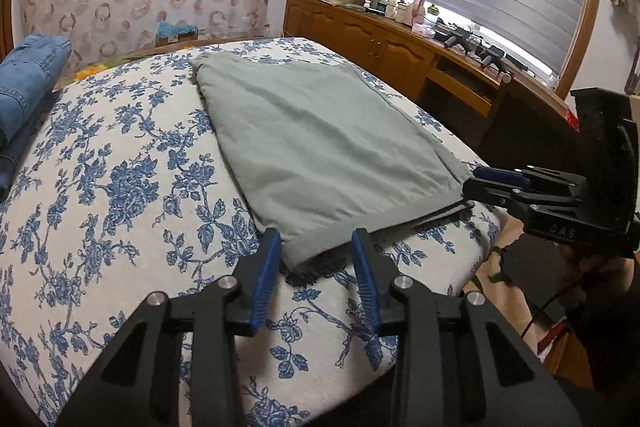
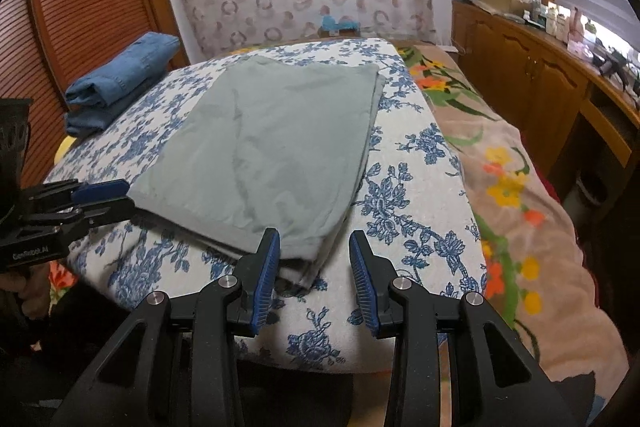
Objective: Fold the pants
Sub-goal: 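Move the left gripper to the folded shorts hem and close on it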
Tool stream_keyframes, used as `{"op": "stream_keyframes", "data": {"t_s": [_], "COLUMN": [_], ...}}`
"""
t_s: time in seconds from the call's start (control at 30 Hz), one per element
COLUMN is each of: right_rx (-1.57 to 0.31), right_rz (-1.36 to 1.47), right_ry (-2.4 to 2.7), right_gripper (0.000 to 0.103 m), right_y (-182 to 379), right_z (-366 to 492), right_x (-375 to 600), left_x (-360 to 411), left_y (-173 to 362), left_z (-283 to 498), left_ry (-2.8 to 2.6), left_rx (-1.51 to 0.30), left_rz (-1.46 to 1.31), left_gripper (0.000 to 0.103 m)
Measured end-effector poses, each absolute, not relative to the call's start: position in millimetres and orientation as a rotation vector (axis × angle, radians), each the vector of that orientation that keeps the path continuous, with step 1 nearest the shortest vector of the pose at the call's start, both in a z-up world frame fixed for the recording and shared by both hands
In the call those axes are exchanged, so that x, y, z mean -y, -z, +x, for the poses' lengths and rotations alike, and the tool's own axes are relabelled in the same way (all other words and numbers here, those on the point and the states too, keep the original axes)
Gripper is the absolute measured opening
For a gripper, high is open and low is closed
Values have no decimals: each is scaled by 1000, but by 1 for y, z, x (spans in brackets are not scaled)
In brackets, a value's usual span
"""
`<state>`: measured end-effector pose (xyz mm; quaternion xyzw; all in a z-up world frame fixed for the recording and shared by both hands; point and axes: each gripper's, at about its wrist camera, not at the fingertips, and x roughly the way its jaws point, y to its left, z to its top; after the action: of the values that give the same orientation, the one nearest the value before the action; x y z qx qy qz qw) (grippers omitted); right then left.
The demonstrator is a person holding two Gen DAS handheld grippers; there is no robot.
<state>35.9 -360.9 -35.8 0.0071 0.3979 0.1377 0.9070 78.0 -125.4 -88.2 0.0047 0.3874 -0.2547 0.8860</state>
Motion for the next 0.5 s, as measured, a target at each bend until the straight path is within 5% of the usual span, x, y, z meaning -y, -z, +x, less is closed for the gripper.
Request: {"op": "stream_keyframes", "data": {"t_s": [0.5], "right_rx": [-841], "right_rz": [39], "right_ry": [-264], "right_gripper": [36], "right_y": [43], "right_z": [40], "right_x": [364], "left_x": [127], "left_y": [102], "left_z": [80], "left_ry": [505], "left_rx": [-820], "left_rz": [30], "left_gripper": [35]}}
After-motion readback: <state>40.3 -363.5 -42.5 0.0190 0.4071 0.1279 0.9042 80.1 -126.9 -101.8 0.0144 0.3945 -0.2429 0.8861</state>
